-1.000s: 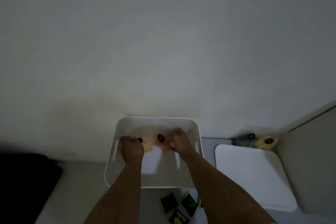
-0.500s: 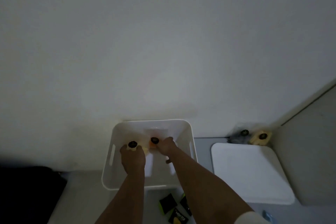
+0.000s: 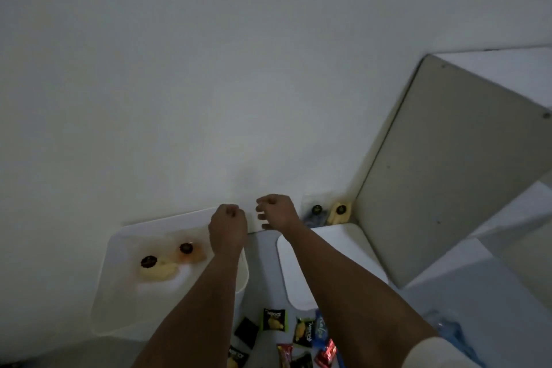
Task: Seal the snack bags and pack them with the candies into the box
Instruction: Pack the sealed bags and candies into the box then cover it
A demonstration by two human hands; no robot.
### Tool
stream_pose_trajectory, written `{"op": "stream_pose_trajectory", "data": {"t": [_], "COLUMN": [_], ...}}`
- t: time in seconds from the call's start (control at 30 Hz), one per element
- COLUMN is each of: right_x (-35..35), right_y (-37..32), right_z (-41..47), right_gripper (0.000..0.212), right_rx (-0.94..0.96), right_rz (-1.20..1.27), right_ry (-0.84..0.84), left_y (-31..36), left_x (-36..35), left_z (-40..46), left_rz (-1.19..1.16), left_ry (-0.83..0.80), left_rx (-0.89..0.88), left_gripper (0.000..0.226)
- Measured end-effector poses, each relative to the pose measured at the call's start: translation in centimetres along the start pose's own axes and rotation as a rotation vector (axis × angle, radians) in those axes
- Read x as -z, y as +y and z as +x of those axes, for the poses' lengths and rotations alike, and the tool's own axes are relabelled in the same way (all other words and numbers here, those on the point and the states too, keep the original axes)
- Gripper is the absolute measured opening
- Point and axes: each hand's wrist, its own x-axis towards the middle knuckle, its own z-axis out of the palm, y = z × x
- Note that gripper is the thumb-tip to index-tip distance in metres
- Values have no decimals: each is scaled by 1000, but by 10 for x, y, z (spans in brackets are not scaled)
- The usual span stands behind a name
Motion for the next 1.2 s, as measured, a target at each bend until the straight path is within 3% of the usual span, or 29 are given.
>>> {"op": "stream_pose_trajectory", "data": {"t": [0.17, 0.3, 0.43, 0.57, 0.63, 0.77, 0.93, 1.1, 1.13, 1.2], "right_x": [107, 172, 218, 244, 249, 249, 244, 242, 242, 242], "right_y": [31, 59, 89, 111, 119, 134, 141, 143, 142, 136], "right_z": [28, 46, 79, 118, 134, 164, 182, 179, 175, 166], "right_gripper": [29, 43, 38, 54, 69, 83, 61, 21, 19, 37], "right_rx": [1, -79, -129, -182, -188, -198, -127, -43, -22, 9], "right_rz": [-106, -121, -222, -243, -228, -188, -180, -251, -250, -237], "right_ry": [325, 475, 467, 443, 414, 337, 370, 446, 448, 453], "left_y": [39, 38, 31, 20, 14, 6, -5, -5, -3, 5], "left_x": [-70, -130, -181, -222, -238, -263, -275, -276, -275, -270], "left_z": [-21, -26, -16, 5, 16, 29, 34, 39, 39, 36], "left_rz": [-55, -30, 37, 92, 103, 171, 216, 258, 249, 220], "left_ry": [-166, -325, -391, -383, -372, -368, -322, -238, -230, -226], "left_rx": [-73, -36, 42, 105, 133, 121, 86, -8, -14, -39], "left_gripper": [27, 39, 59, 74, 72, 44, 35, 19, 19, 22]}}
